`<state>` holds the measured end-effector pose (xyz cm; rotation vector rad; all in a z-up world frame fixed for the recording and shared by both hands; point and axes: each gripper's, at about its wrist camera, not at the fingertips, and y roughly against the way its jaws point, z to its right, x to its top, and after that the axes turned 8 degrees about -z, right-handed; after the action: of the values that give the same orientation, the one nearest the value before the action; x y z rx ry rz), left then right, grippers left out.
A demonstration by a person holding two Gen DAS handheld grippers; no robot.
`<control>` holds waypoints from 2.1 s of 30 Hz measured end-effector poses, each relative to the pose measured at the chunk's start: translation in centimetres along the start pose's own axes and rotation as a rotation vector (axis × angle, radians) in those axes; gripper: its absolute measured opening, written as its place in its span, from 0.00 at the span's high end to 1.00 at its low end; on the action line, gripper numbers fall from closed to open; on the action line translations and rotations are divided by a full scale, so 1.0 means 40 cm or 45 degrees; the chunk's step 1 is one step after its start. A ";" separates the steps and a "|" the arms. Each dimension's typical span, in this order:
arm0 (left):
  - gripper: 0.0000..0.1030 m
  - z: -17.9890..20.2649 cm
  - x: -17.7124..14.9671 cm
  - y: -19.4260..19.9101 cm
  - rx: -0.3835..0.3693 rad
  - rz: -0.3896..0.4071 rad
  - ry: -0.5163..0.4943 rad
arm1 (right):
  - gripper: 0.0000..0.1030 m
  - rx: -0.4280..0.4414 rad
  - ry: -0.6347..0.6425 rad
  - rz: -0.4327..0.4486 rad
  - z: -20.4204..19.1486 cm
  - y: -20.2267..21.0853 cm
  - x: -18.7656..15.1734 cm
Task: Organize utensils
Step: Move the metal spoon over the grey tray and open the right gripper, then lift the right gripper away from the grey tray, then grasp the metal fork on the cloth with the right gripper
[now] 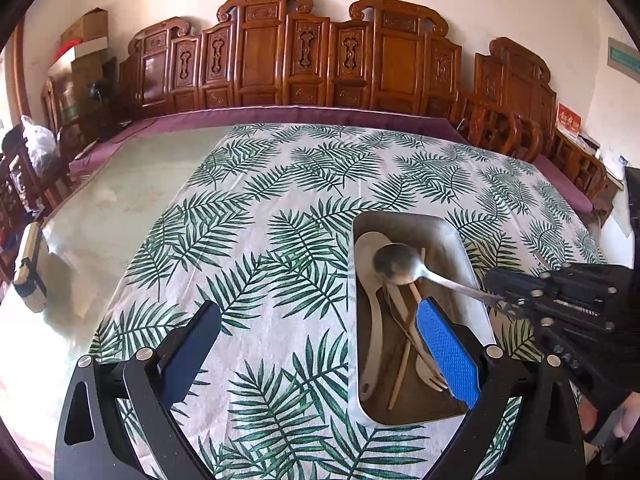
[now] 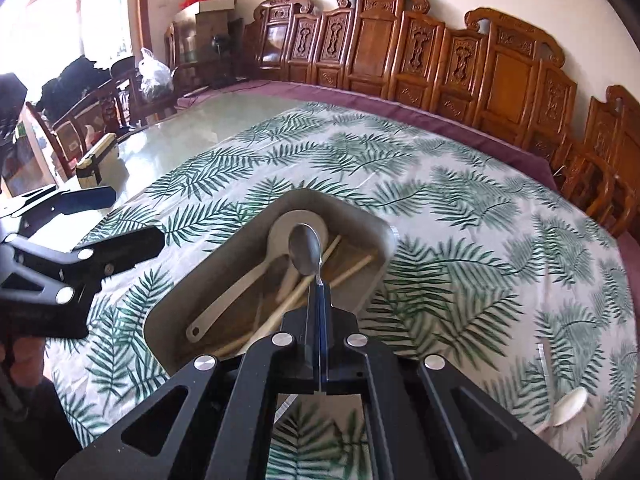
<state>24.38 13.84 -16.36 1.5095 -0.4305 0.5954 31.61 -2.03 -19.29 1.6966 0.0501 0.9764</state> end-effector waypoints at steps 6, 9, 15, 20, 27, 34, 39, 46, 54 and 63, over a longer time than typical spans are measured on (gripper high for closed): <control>0.08 -0.010 0.000 0.004 -0.014 0.005 0.017 | 1.00 0.120 -0.058 0.026 0.032 0.001 0.003; 0.08 -0.011 0.000 0.006 -0.021 0.007 0.019 | 1.00 0.125 -0.079 0.045 0.063 0.020 0.012; 0.08 -0.011 0.003 0.015 -0.034 0.022 0.019 | 0.99 0.123 -0.078 0.067 0.089 0.050 0.022; 0.08 -0.003 0.002 0.024 -0.053 0.032 0.026 | 0.99 0.089 -0.088 0.085 0.118 0.090 -0.021; 0.08 0.066 0.004 0.039 -0.084 0.064 -0.014 | 0.99 0.003 -0.166 0.081 0.227 0.169 -0.132; 0.08 0.181 0.006 0.038 -0.141 0.068 -0.095 | 0.65 -0.172 -0.273 0.079 0.375 0.235 -0.272; 0.08 0.263 -0.009 0.038 -0.177 0.067 -0.184 | 0.51 -0.194 -0.415 0.014 0.486 0.216 -0.356; 0.08 0.377 -0.027 0.031 -0.261 0.046 -0.285 | 0.51 -0.206 -0.452 -0.048 0.552 0.173 -0.399; 0.08 0.489 -0.064 -0.013 -0.264 -0.012 -0.402 | 0.55 -0.251 -0.331 -0.156 0.541 0.081 -0.375; 0.08 0.547 -0.100 -0.053 -0.254 -0.065 -0.472 | 0.75 -0.269 -0.343 -0.200 0.548 0.045 -0.353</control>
<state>24.66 -8.24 -19.78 1.4341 -0.7119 0.2215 35.12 -26.86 -26.64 1.5885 -0.0931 0.6086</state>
